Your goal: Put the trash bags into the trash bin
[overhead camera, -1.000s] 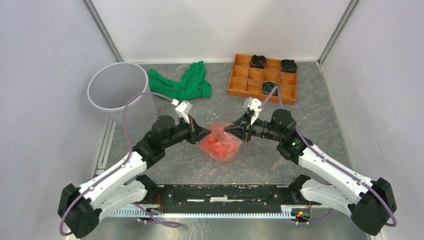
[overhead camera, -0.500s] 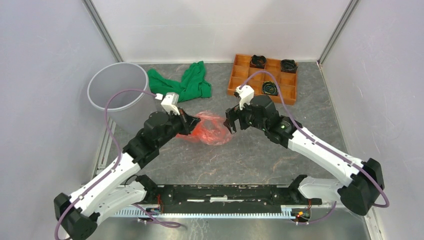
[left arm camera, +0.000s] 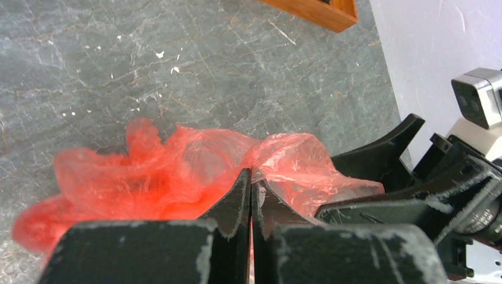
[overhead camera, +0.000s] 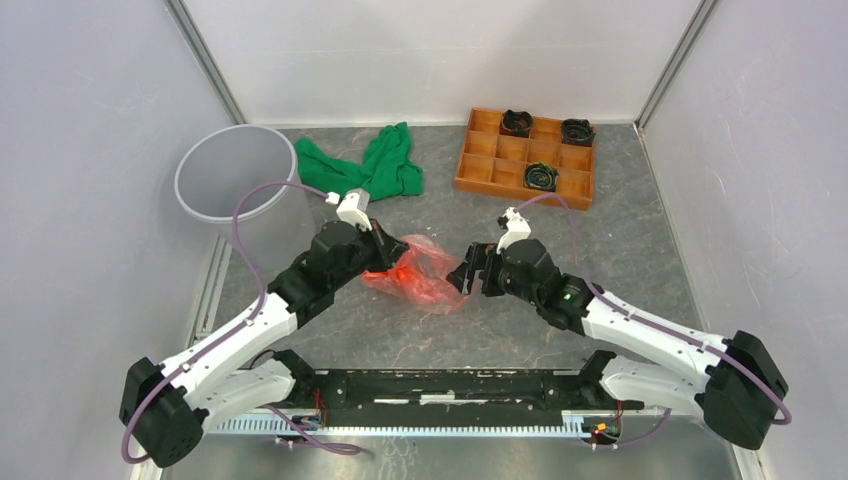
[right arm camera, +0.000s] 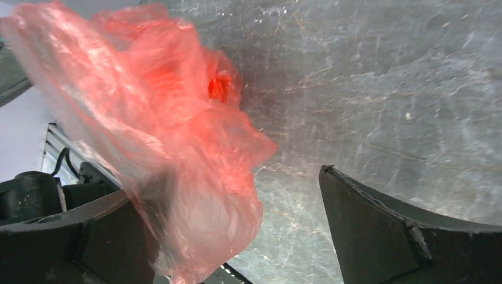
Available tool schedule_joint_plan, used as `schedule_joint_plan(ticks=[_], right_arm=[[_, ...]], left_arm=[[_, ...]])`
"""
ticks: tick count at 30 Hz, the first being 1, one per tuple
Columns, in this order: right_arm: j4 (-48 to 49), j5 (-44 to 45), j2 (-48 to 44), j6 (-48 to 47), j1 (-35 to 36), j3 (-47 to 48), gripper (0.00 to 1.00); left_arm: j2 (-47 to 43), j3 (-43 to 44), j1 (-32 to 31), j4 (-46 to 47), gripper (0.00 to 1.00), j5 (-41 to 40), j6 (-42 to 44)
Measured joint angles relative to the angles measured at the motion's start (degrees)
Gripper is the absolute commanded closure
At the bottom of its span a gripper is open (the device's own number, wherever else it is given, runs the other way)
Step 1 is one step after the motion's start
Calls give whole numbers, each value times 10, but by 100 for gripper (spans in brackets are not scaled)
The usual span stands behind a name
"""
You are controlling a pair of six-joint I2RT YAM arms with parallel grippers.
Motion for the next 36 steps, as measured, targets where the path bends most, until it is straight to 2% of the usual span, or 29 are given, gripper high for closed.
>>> schedule_joint_plan(ticks=[5,11,12,16,17,19,23,29,31,36], right_arm=[[8,25,10,49,36,-7,2],[12,43,11,54,71,-11,2],[16,43,9,54,78,-17,6],[57,44,6,60,94,-66,29],[68,48,6,61,94,-83,43],[85,63,8,60,93,-111,64],[106,99,34,45,84,-124,99],[142,120,49,-21,42,-123,99],[159,116,49,-47,31,-123,87],[209,66,36,-112,25,-124,45]], left_arm=[[16,-13,0,9,98,2,-21],[19,-13,0,12,98,2,-25],[19,-13,0,12,98,2,-25],[19,-13,0,12,98,2,-25],[19,-13,0,12,98,2,-26],[18,-15,0,14,98,2,-26],[6,-35,0,16,98,1,-27],[10,-54,0,10,98,0,-35],[14,-54,0,10,98,0,-36],[17,-54,0,11,98,0,-36]])
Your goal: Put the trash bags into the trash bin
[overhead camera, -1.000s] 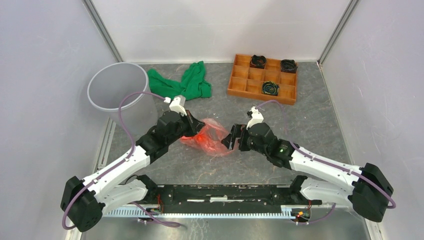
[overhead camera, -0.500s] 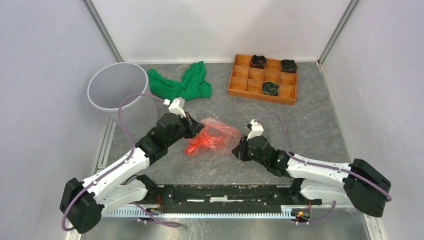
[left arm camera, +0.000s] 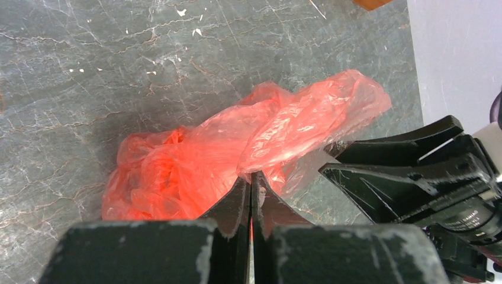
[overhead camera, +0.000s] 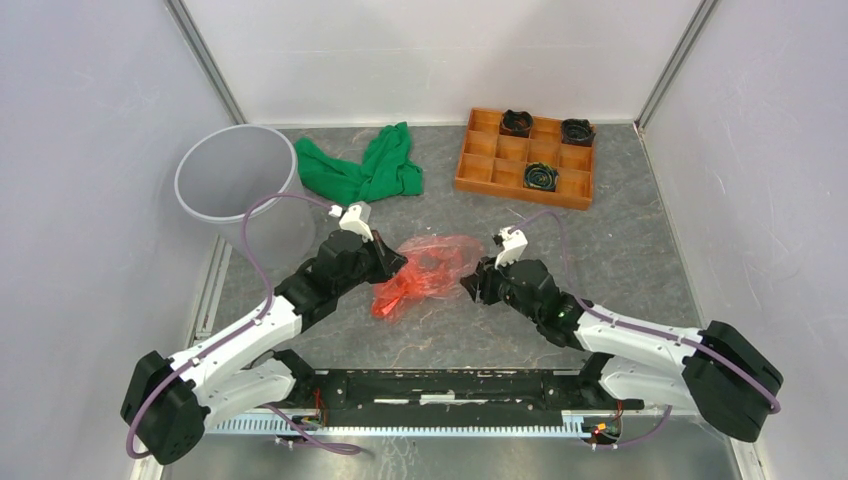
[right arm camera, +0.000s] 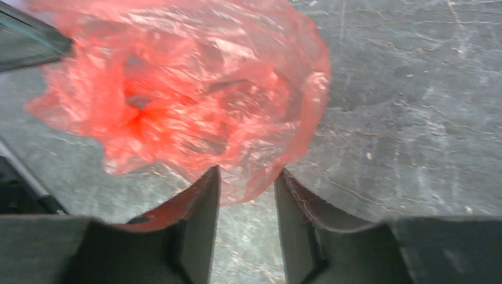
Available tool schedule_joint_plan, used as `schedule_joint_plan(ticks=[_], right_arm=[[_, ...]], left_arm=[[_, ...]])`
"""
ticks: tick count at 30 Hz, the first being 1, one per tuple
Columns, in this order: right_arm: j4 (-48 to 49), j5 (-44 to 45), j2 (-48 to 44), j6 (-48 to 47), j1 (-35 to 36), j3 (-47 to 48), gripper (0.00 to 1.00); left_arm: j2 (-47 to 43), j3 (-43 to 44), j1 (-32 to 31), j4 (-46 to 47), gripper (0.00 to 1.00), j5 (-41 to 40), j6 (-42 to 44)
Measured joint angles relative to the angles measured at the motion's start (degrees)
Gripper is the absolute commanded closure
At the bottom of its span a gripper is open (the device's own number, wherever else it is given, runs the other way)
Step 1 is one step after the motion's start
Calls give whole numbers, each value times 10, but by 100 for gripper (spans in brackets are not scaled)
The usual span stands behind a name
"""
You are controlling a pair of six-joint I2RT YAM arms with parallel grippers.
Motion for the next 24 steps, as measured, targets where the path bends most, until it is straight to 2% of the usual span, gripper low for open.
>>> schedule_joint_plan(ticks=[3,8,9,10,11,13,17,20,22,24], right_arm=[[46,-29,-11,-20,-5,-16,31],[105,-60,7,-17,-32,-45,34],[118,-66,21,-12,-37,-45,39],[129,-70,37,-9,-40,-45,51],[138,-74,50,-7,-41,-45,71],[152,-79,74,-5,-41,-44,98],[158,-82,114,9,-50,-30,100],[113,-91,131,13,-93,23,100],[54,-87,131,5,-126,89,100],[-45,-71,131,-31,-145,203,100]], left_arm=[[-1,0,0,0,98,0,-4],[-13,0,0,0,98,0,-5],[-17,0,0,0,98,1,-5],[-19,0,0,0,98,1,-6],[-21,0,0,0,98,1,-6],[-23,0,0,0,98,0,-6],[-19,-1,0,0,98,-5,-6],[18,27,0,-23,98,-20,-2],[77,109,1,-77,98,-32,18],[144,247,1,-137,98,-37,53]])
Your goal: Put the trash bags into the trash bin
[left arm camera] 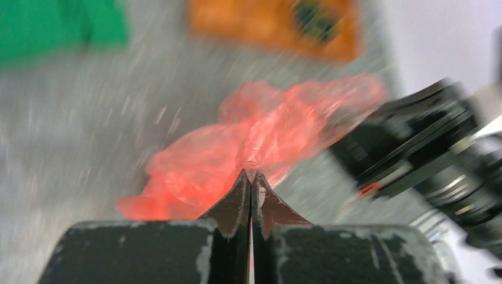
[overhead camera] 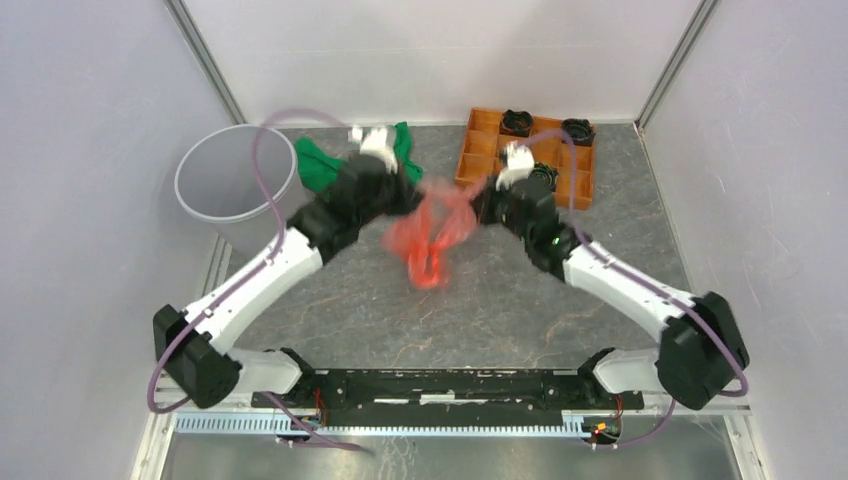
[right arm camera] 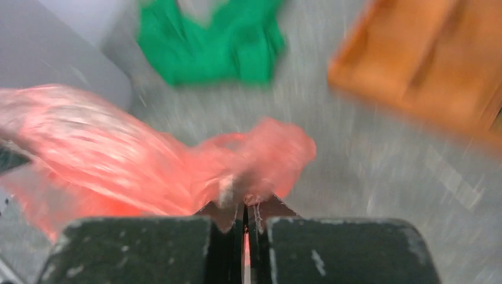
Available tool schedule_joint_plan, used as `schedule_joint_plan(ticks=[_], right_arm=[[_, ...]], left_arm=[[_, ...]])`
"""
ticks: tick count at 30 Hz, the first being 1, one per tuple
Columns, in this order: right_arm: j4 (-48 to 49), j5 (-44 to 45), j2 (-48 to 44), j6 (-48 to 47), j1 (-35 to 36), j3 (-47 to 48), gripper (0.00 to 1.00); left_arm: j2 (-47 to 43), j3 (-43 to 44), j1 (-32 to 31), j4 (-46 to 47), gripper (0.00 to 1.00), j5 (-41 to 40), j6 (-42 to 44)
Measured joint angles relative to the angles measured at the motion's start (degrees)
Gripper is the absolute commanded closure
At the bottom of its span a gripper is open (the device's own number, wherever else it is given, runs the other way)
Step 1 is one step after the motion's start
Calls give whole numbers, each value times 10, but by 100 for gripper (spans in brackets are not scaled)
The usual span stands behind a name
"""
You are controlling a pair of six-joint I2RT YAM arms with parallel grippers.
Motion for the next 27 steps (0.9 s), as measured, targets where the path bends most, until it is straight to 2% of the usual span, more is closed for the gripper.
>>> schedule_joint_plan(ticks=[1,3,4,6,10,12,14,16,18,19,21,23,25,27], right_arm=[[-35,7,-3,-24,-2,61,100],[-64,26,-36,-88,18,171,100],[-63,32,-61,-114,33,199,100],[-50,35,-136,-163,67,230,99],[43,43,-274,-221,88,177,99],[101,43,-282,-222,89,106,99],[118,34,-241,-214,88,24,99],[102,16,-170,-205,87,-47,99],[17,1,-88,-203,94,-112,99],[-23,-4,-83,-206,99,-127,99],[-93,-12,-99,-216,107,-122,99],[-140,-17,-123,-230,111,-56,99],[-156,-18,-138,-243,111,52,99],[-132,-21,-156,-257,111,176,99]], left_arm=[[34,99,0,-25,98,4,22],[52,221,0,-7,98,24,55],[39,260,0,27,98,41,69],[-23,266,0,103,98,68,86],[-187,151,-1,214,98,49,96],[-218,81,-2,237,98,11,92],[-200,0,-1,235,98,-18,75],[-161,-129,2,232,98,-15,48],[-126,-254,2,191,98,1,26],[-131,-302,2,143,98,5,19],[-161,-319,1,52,98,5,17],[-186,-239,1,2,98,7,24],[-176,-96,1,-9,98,19,38],[-158,76,1,26,98,39,54]])
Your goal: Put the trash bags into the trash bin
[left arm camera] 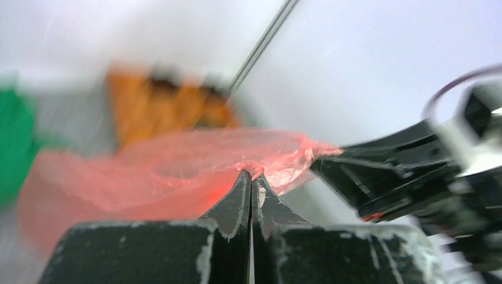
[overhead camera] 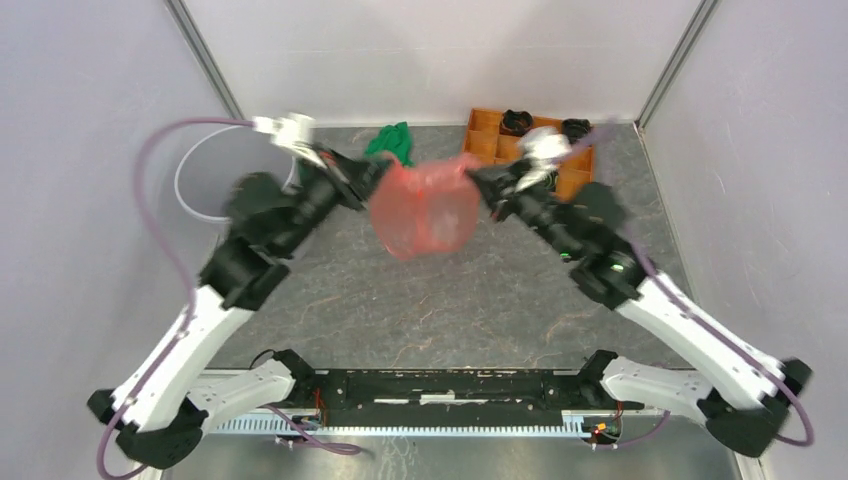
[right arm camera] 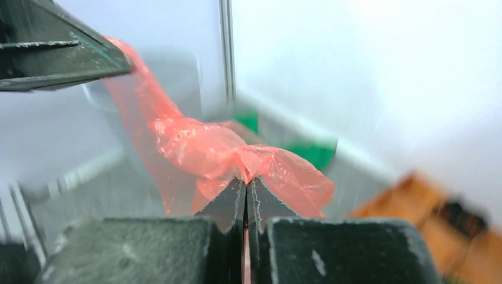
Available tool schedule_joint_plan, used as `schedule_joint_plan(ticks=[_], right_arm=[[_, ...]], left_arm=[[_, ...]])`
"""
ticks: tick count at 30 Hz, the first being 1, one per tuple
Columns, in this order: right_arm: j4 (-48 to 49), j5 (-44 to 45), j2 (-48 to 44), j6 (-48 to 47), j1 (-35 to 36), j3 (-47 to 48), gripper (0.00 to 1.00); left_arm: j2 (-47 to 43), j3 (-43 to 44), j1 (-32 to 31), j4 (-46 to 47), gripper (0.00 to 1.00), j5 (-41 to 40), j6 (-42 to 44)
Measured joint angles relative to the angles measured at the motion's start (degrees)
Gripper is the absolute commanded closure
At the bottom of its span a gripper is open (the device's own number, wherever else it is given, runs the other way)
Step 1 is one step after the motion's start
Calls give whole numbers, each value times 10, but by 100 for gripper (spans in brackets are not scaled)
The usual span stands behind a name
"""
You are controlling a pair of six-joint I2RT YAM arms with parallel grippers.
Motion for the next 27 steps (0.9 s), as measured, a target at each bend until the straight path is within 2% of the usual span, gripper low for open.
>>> schedule_joint_plan(ticks=[3,5,8,11,12,15,17,20,24,27], right_arm=[[69,-2,-68,-12,0,71,99],[108,1,-118,-16,0,57,99],[179,-3,-165,-11,5,-26,99],[195,-13,-133,9,1,-142,99],[187,-26,-98,19,1,-196,99],[119,-52,-10,40,1,-297,99],[54,-66,-10,43,1,-327,99],[8,-77,-39,33,1,-281,99],[-8,-58,-68,8,1,-84,99],[50,-24,-130,1,1,-23,99]], left_arm=[[-23,116,0,71,98,14,11],[-66,108,0,101,98,6,11],[-141,6,-4,132,98,-9,2],[-163,-158,0,136,98,-33,-35],[-160,-241,0,121,98,-30,-58],[-158,-396,0,57,98,-16,-106],[-181,-432,0,0,98,-12,-120],[-197,-372,0,-30,98,-11,-115],[-123,-109,0,-49,98,-7,-69],[-111,0,0,7,98,-9,-50]])
